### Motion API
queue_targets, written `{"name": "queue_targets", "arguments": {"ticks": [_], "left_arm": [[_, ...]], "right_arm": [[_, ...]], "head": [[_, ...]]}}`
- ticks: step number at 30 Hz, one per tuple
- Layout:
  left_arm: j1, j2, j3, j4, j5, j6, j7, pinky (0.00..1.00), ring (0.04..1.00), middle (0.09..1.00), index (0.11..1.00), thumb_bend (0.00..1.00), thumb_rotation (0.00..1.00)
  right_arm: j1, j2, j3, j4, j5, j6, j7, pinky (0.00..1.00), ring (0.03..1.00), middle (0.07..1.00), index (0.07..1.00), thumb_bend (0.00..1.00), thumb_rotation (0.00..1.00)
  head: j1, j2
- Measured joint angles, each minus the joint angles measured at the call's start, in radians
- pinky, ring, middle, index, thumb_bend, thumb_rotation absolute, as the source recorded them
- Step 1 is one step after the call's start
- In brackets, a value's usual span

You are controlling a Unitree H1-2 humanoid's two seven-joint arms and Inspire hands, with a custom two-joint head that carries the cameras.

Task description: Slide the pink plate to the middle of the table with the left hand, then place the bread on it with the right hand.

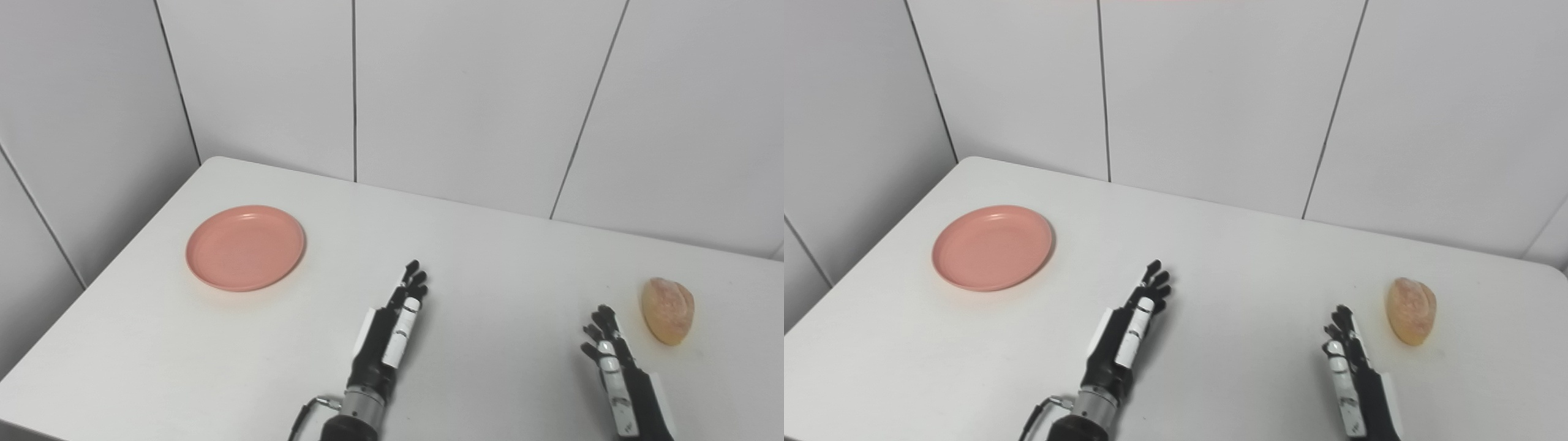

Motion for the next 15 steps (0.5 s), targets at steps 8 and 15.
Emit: {"name": "queue_targets", "arguments": {"ticks": [8, 15], "left_arm": [[-0.043, -0.036, -0.017, 0.087, 0.054, -0.069, 0.046, 0.87, 0.924, 0.942, 0.930, 0.38, 1.00], [-0.063, -0.040, -0.021, 0.128, 0.066, -0.119, 0.066, 0.88, 0.931, 0.946, 0.934, 0.37, 0.98]], "right_arm": [[-0.027, -0.019, -0.036, 0.049, 0.100, -0.028, 0.054, 1.00, 1.000, 1.000, 1.000, 0.17, 1.00], [-0.040, -0.025, -0.048, 0.079, 0.106, -0.034, 0.059, 1.00, 0.989, 0.998, 1.000, 0.20, 1.00]], "head": [[0.138, -0.080], [0.155, -0.089]]}}
